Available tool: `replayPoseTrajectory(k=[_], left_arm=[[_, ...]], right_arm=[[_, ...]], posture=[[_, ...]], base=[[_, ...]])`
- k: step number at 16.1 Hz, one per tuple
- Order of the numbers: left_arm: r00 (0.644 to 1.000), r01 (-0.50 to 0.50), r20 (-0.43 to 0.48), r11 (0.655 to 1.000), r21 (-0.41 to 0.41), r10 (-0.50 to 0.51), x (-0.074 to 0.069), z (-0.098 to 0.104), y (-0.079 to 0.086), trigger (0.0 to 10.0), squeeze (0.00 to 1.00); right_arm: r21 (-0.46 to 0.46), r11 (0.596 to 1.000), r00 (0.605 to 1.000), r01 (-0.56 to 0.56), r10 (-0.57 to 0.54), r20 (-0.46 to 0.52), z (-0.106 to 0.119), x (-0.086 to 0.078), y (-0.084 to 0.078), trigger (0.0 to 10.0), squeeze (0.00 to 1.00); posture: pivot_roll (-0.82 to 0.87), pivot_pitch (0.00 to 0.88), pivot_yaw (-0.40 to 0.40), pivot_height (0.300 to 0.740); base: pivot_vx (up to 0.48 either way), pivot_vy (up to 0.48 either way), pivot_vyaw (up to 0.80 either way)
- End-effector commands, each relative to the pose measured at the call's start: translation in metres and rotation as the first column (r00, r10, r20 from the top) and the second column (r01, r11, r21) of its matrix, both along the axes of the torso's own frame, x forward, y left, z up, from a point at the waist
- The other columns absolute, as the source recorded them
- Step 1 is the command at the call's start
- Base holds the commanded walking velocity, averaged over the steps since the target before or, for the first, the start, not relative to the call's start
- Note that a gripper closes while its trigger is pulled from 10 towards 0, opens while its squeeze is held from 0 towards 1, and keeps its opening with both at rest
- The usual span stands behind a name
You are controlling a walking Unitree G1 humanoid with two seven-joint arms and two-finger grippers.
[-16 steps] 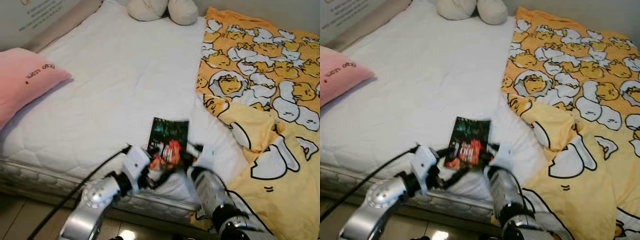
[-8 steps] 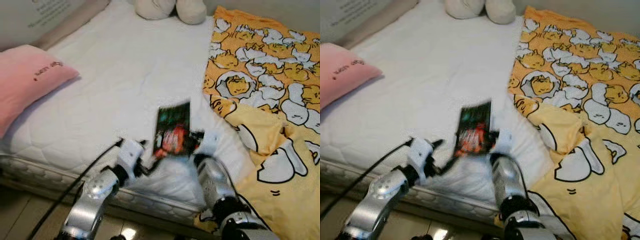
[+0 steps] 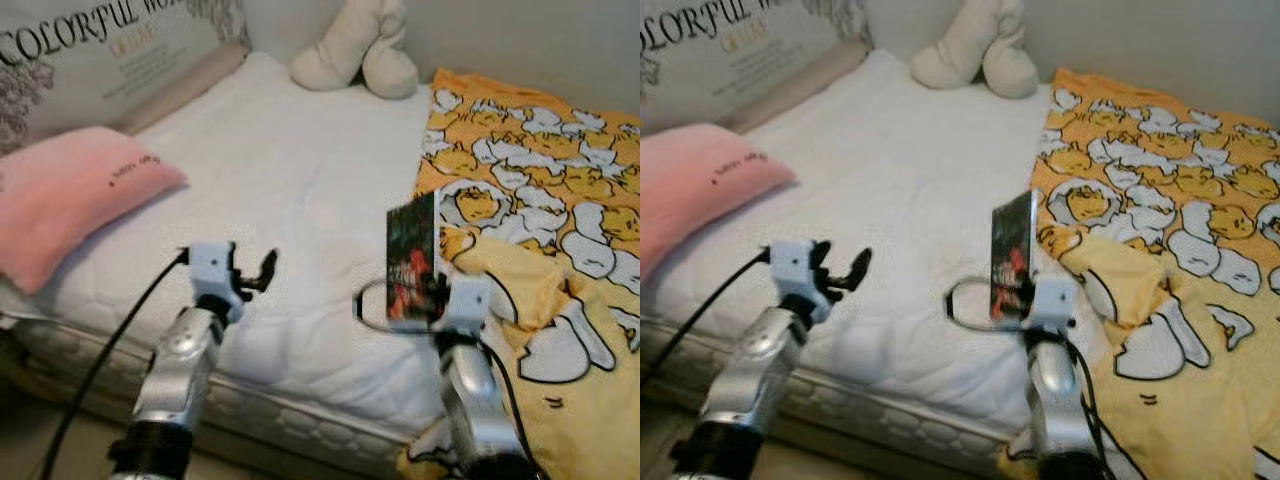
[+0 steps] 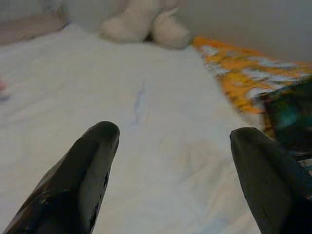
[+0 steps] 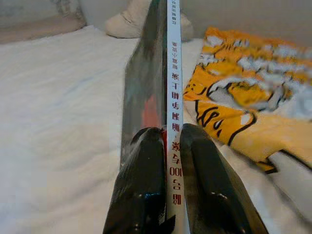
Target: Clean up the room
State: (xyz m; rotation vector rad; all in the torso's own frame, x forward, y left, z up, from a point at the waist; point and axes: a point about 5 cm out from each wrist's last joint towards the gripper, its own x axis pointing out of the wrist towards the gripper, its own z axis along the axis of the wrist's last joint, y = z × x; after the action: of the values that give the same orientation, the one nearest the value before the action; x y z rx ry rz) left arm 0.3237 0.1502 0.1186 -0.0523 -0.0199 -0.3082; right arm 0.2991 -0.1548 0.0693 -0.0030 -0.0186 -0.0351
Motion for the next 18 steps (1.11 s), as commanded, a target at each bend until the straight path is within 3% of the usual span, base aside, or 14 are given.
replayPoseTrajectory(k=[1, 2, 3, 6, 7, 11, 18], left_arm=[[0.999, 0.048, 0.021, 0.999, 0.019, -0.049, 0.000, 0.002, 0.000, 10.0, 0.00], [0.997, 0.050, 0.053, 0.994, 0.095, -0.055, 0.000, 0.002, -0.003, 10.0, 0.00], [0.999, 0.005, 0.038, 0.998, 0.057, -0.007, 0.004, -0.001, -0.003, 10.0, 0.00], [0.999, -0.048, 0.002, 0.999, -0.016, 0.048, 0.004, -0.007, -0.007, 10.0, 0.00], [0.998, -0.064, -0.006, 0.998, -0.016, 0.064, -0.002, -0.012, -0.013, 10.0, 0.00], [0.999, -0.035, -0.006, 0.999, -0.011, 0.035, -0.007, -0.017, -0.022, 10.0, 0.00], [1.000, 0.015, 0.009, 0.998, 0.058, -0.015, 0.001, -0.014, -0.025, 10.0, 0.00]], right_arm=[[-0.042, 0.999, 0.997, 0.015, -0.012, 0.077, 0.014, 0.002, -0.001, 0.0, 0.00], [-0.007, 0.999, 0.999, 0.038, -0.037, 0.033, 0.006, -0.001, -0.006, 0.0, 0.00], [0.055, 0.998, 0.999, 0.037, -0.037, 0.009, 0.002, -0.002, -0.008, 0.0, 0.00], [0.046, 0.998, 0.999, 0.035, -0.035, 0.015, 0.004, -0.003, -0.011, 0.0, 0.00], [0.047, 0.998, 0.999, 0.043, -0.043, -0.001, 0.001, -0.005, -0.016, 0.0, 0.00], [0.048, 0.997, 0.998, 0.058, -0.058, -0.019, -0.004, -0.007, -0.022, 0.0, 0.00], [0.036, 0.998, 0.998, 0.060, -0.060, -0.015, -0.004, -0.008, -0.022, 0.0, 0.00]], posture=[[0.17, 0.000, -0.035, 0.740], [0.17, 0.000, -0.040, 0.740], [0.16, 0.000, -0.039, 0.740], [0.15, 0.000, -0.042, 0.740], [0.15, 0.000, -0.040, 0.740], [0.15, 0.000, -0.037, 0.740], [0.14, 0.000, -0.039, 0.740]], base=[[0.000, 0.480, 0.00], [0.000, 0.469, 0.00], [0.000, 0.469, 0.00], [0.000, 0.469, 0.00], [0.000, 0.472, 0.00], [0.000, 0.472, 0.00], [0.000, 0.477, 0.00]])
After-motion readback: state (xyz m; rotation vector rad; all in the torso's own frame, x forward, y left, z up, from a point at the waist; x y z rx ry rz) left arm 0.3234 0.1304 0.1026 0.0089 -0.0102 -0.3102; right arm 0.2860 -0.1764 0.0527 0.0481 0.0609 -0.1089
